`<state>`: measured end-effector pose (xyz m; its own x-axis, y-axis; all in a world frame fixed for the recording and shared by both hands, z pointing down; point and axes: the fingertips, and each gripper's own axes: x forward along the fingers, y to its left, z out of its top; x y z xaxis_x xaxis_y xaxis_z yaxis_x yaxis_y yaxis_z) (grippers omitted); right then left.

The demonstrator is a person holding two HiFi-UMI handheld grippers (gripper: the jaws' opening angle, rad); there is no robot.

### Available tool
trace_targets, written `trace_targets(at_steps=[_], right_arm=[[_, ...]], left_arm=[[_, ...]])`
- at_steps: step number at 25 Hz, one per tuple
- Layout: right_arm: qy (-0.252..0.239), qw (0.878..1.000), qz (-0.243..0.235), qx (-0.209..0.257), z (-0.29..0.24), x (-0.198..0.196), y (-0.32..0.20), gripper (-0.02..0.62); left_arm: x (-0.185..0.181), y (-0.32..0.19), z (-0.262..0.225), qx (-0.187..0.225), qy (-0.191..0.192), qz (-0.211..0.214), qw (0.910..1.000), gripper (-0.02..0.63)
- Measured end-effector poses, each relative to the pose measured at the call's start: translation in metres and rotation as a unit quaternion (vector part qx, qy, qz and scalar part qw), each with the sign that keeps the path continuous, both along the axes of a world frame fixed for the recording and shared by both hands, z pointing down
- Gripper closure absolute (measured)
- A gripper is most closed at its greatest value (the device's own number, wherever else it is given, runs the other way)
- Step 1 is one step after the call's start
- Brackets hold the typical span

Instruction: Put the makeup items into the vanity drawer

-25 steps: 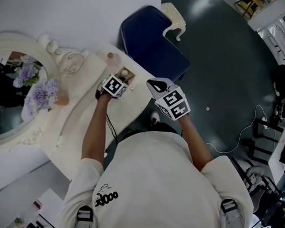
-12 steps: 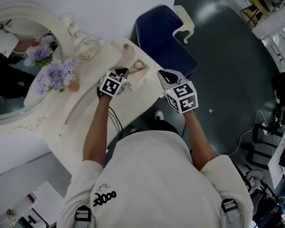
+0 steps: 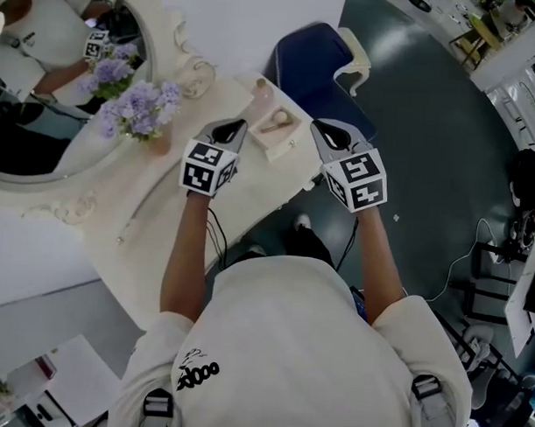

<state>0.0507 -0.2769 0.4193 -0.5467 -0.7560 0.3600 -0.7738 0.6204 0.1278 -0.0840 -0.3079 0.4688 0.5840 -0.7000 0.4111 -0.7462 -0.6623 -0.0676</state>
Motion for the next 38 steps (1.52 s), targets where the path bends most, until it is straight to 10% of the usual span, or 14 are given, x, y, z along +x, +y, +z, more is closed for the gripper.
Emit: trace_targets(at_steps=[17,38], right_arm=[[0.016,0.995,-0.001,0.102,-0.083,-0.04,0.084,0.592],[0.02,0.993,-0.01,0.115,-0.089,-0.052,0.103,0.592]], left_arm=[[-0.04,0.098,-0.121,0.147,0.048,-0.003,0.988,0.589],[-0.041,0.126,-0.142,0.172,0.042,0.008,0.9841,0.589]])
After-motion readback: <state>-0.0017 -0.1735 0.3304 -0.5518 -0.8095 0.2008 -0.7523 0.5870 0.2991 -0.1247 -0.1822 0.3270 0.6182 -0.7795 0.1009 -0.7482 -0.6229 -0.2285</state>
